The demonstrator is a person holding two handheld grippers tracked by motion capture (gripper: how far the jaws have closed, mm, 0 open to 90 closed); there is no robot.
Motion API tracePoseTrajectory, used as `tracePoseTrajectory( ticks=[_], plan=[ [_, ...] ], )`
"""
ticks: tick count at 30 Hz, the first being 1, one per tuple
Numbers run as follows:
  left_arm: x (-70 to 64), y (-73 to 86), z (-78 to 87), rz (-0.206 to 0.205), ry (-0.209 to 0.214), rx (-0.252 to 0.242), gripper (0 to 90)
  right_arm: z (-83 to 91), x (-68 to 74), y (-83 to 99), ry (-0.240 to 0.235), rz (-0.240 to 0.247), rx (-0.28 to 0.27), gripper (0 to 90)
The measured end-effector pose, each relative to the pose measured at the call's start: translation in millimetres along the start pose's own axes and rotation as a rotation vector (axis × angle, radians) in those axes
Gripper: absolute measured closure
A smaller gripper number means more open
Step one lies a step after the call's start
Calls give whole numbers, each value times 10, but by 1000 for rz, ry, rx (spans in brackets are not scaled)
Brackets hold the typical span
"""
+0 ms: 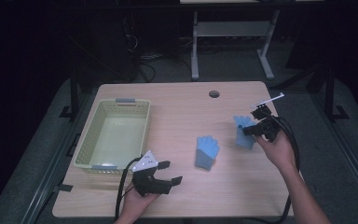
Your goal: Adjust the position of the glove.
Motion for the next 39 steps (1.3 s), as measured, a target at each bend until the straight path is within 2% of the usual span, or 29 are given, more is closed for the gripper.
tracePoseTrajectory(
  ticks=[2,5,6,8,11,12,15,22,26,27,29,33,37,39],
  plan=[
    [-3,-1,3,0,-3,-2,231,12,46,-9,-14,4,-5,828],
    [-7,-3,-3,2,-2,-4,231,32,232,-37,-35,39,-19,827],
    [-8,-1,-4,2,-2,-3,231,32,232,-37,-35,39,-19,827],
    [-14,5,-8,-3,0,2,231,24,348,-60,-48,58,-21,824],
    [-14,4,-6,-4,-2,2,231,9,424,-77,-56,72,-22,822],
    [-11,2,-4,-6,-2,1,231,-20,504,-88,-62,87,-21,822],
    [-9,2,-2,-3,-3,1,232,-61,595,-84,-69,101,-13,820],
    [-17,4,-7,-8,-1,2,231,-168,775,-54,-88,89,-4,820],
    [-43,3,-14,-13,4,2,232,-239,862,-38,-84,105,2,819],
    [-46,6,-19,-22,7,9,232,-288,936,-23,-92,108,15,819],
    [-47,9,-24,-17,7,8,232,-303,962,-23,-95,106,17,819],
    [-36,6,-11,-19,4,8,232,-418,1118,-4,-110,114,32,815],
    [-42,0,-9,-16,7,2,232,-510,1183,28,-103,129,48,815],
    [-44,1,-11,-14,7,1,232,-546,1198,39,-103,121,53,814]
  ],
)
Point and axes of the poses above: each handheld gripper's, and its own axes: z roughly backward along the jaws, y roughly out of its underside, x roughly to its left, the point moved 8 cm from there along -z, roughly forward along the jaws, and after that the axes turned 5 degrees about y, right-handed, at the moved point
